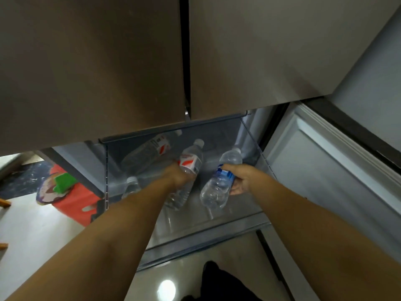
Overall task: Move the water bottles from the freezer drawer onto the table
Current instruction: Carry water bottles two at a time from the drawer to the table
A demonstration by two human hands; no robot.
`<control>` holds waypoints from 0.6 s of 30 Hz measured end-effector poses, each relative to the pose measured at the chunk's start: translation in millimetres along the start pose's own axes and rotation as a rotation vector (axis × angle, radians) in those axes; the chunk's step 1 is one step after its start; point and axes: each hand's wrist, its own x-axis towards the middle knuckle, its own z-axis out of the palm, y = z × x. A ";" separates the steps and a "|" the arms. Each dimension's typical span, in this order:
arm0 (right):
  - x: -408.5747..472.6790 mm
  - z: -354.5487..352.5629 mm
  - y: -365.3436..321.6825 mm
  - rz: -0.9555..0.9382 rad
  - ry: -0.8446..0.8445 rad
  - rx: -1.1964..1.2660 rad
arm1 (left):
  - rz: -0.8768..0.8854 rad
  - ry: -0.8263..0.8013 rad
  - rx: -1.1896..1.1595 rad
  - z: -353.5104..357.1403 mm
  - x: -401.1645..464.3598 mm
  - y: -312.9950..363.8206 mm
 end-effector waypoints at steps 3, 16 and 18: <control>-22.1 4.1 0.1 -0.043 -0.072 0.152 | 0.027 -0.072 -0.113 -7.5 -16.1 6.1; -122.3 -23.8 39.7 -0.322 -0.247 0.510 | 0.267 -0.396 -0.300 -21.8 -124.9 45.3; -130.1 -26.6 49.9 -0.370 -0.201 0.601 | 0.297 -0.446 -0.366 -22.3 -138.2 51.7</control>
